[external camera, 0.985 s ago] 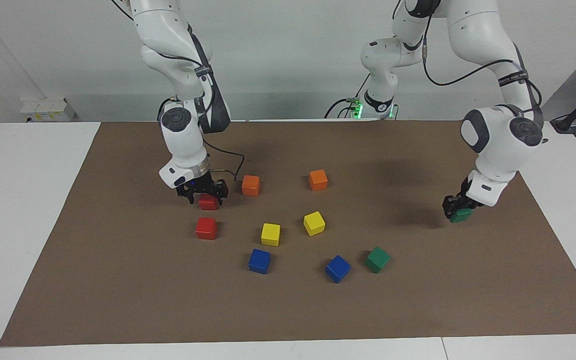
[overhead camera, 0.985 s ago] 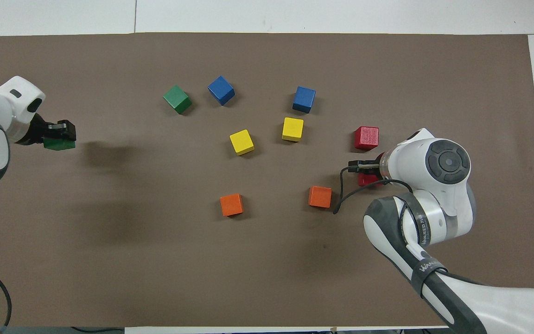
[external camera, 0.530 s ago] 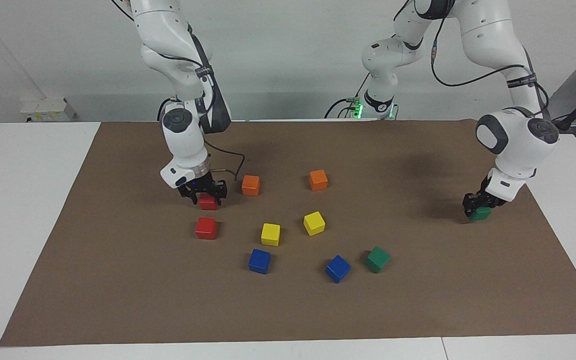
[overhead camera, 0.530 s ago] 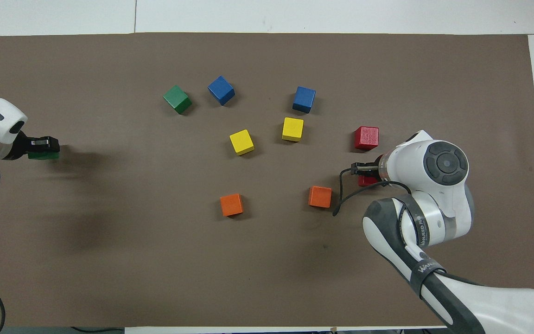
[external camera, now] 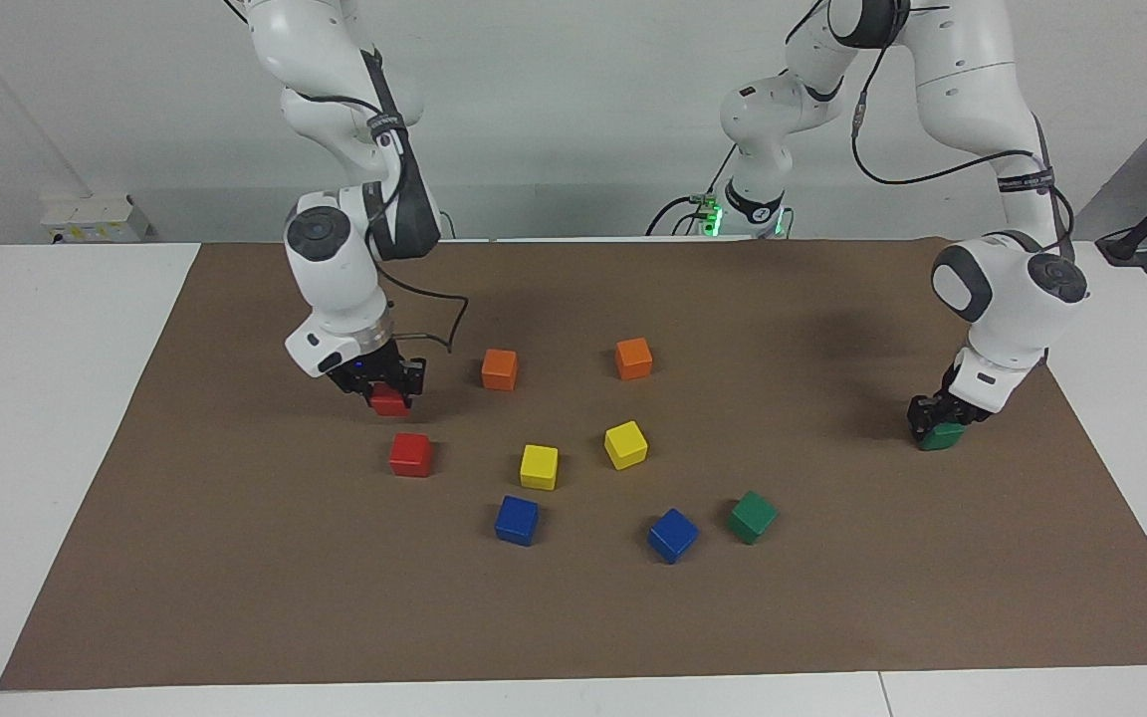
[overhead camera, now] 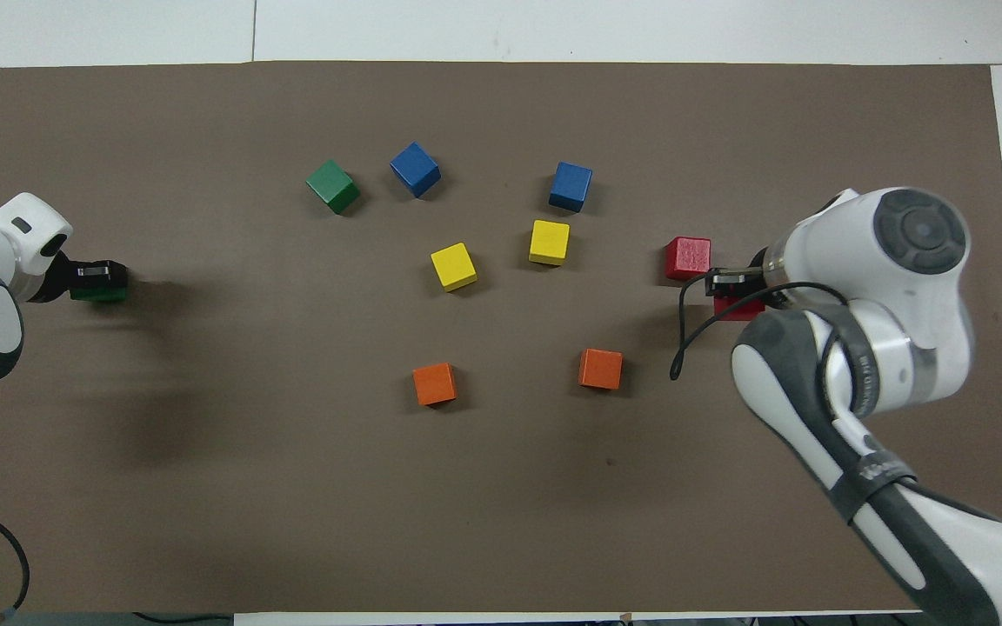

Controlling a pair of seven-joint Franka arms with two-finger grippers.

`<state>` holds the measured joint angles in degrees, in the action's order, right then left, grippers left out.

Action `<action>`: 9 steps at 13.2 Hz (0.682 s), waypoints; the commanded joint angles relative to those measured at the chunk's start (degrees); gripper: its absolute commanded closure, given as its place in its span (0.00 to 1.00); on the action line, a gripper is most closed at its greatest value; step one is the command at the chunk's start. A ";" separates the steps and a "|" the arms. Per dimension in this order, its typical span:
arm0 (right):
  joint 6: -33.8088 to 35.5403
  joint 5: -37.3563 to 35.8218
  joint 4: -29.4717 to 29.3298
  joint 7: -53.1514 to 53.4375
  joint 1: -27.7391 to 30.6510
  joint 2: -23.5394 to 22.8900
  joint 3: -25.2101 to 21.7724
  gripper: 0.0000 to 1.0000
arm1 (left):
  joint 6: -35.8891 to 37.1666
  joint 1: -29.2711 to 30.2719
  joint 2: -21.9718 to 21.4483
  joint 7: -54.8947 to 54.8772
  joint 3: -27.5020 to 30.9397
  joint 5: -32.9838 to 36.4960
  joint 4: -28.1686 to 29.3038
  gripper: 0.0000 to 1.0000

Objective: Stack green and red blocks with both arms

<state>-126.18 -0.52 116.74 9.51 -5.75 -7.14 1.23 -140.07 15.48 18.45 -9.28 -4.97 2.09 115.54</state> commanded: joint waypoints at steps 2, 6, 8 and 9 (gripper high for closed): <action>1.73 0.61 -5.21 -12.73 9.15 -1.46 0.53 1.00 | -1.61 0.34 0.63 -2.58 -0.31 0.63 0.47 0.00; -1.60 0.70 -4.69 -17.94 13.82 -3.49 0.44 1.00 | 2.77 -0.27 0.54 -2.41 -0.31 0.63 -2.15 0.00; -4.24 0.70 -3.11 -18.74 14.71 -4.28 0.44 1.00 | 10.38 -0.62 0.01 -2.06 -0.48 0.37 -7.49 0.00; -5.56 0.70 -2.23 -18.83 15.41 -4.72 0.44 1.00 | 15.92 -1.67 -0.08 -1.80 -0.66 0.19 -11.87 0.00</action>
<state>-129.25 -0.51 112.92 -7.39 8.07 -11.51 0.92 -132.57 15.26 18.59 -11.20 -5.71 2.09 110.45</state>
